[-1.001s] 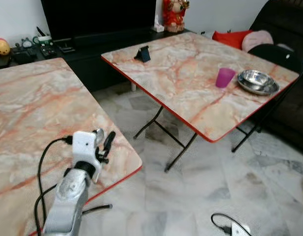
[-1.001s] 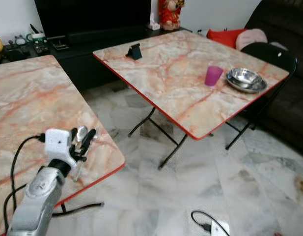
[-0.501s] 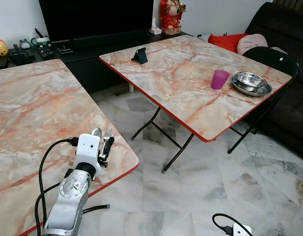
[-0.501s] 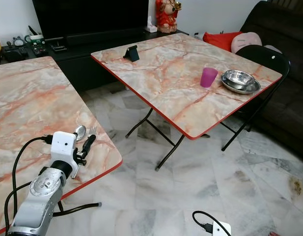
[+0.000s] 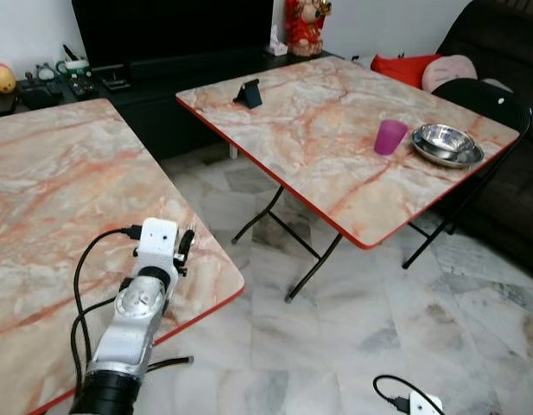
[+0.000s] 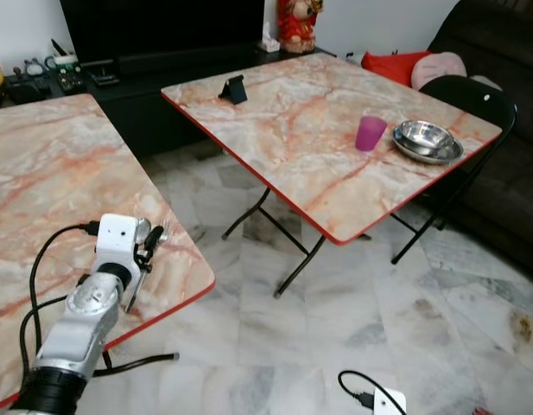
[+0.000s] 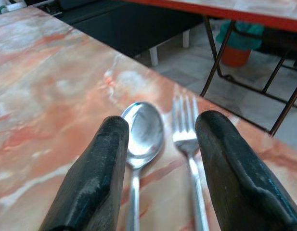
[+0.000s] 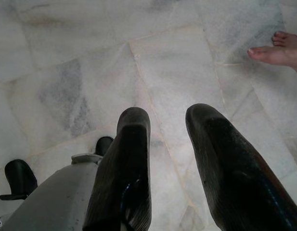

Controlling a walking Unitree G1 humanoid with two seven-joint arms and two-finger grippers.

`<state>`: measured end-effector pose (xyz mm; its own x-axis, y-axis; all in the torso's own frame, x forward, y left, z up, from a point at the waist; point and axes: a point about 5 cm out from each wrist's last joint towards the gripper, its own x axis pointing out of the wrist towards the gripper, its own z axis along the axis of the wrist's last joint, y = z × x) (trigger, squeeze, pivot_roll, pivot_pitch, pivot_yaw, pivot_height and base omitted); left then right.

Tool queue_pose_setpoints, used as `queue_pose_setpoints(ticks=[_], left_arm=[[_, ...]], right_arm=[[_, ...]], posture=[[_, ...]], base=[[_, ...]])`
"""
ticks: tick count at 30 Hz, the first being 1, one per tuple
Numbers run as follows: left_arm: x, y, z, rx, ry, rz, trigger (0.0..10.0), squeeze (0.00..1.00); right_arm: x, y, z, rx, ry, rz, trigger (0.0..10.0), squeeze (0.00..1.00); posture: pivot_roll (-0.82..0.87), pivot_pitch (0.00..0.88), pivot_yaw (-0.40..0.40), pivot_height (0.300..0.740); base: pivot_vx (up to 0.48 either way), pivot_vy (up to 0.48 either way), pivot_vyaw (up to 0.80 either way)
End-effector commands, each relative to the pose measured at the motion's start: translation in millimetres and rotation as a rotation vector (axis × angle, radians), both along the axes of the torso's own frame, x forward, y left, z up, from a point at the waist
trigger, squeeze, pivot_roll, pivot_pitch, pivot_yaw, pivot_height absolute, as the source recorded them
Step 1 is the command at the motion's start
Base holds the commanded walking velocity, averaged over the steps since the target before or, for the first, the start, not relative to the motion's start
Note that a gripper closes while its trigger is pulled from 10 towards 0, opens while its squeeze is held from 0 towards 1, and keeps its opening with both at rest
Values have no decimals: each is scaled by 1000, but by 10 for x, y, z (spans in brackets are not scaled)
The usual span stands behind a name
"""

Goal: Setting the table

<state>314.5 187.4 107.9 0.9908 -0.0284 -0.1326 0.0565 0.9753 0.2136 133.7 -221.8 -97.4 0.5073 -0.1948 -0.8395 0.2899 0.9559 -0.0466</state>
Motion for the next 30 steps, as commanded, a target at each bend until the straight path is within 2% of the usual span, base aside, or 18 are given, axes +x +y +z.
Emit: queue_pose_setpoints(ticks=[1, 7, 11, 14, 18, 25, 30], left_arm=[[1, 58, -27, 1, 30, -13, 10000, 0], [-54, 189, -79, -4, 59, 9, 10000, 0], [-88, 199, -169, -48, 127, -16, 10000, 0], [-123, 215, -243, -111, 178, -25, 10000, 0], [-145, 242, -254, -120, 182, -15, 10000, 0], [-130, 312, -173, -142, 132, 46, 10000, 0], [-112, 297, -151, -142, 132, 29, 10000, 0]], right_arm=[[2, -27, 6, -3, -1, -14, 10000, 0], [5, -35, 8, -2, 0, -10, 10000, 0], [8, -36, 9, -1, -1, -10, 10000, 0], [10, -37, 10, 0, -1, -10, 10000, 0], [8, -37, 9, 1, 0, -10, 10000, 0], [6, -34, 8, 1, 1, -4, 10000, 0], [3, -33, 7, 3, 1, -2, 10000, 0]], posture=[[97, 0, -97, 740], [102, 0, -102, 740], [101, 0, -103, 740], [101, 0, -103, 740], [103, 0, -101, 740], [106, 0, -103, 740], [108, 0, -102, 740]], base=[[0, 0, 0], [0, 0, 0], [0, 0, 0], [0, 0, 0], [0, 0, 0], [0, 0, 0], [0, 0, 0]])
